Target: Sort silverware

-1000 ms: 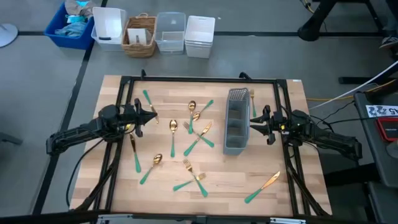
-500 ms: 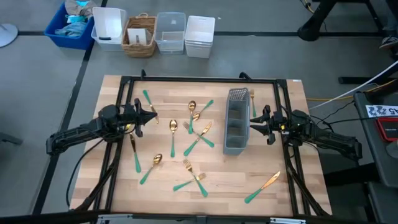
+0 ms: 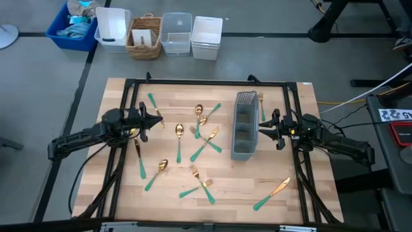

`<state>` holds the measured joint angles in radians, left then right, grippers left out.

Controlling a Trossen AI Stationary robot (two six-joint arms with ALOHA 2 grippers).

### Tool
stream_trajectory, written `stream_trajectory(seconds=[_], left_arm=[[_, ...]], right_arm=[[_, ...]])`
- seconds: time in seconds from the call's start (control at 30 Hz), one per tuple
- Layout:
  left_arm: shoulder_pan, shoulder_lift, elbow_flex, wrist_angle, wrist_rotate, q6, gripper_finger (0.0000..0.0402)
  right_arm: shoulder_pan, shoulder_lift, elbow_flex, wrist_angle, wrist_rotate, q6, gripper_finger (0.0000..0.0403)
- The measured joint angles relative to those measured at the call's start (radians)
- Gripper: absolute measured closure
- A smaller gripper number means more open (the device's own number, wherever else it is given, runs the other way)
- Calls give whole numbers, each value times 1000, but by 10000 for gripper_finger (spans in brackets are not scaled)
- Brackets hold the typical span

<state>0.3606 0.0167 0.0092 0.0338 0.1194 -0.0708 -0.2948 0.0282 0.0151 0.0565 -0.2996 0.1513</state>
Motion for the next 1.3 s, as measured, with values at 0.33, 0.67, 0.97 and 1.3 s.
stream_trajectory(seconds=[0.33, 0.67, 0.97, 1.3], left_arm=[[0, 0, 0, 59, 0, -190, 398], [0, 0, 0, 201, 0, -473, 398], [0, 6, 0, 215, -65, -634, 398], [-81, 50, 0, 445, -136, -632, 398]], right_arm=[[0, 0, 0, 0, 0, 0, 276], [0, 0, 0, 0, 1, 0, 276], [0, 0, 0, 0, 37, 0, 276], [0, 1, 15, -54, 302, 130, 276]])
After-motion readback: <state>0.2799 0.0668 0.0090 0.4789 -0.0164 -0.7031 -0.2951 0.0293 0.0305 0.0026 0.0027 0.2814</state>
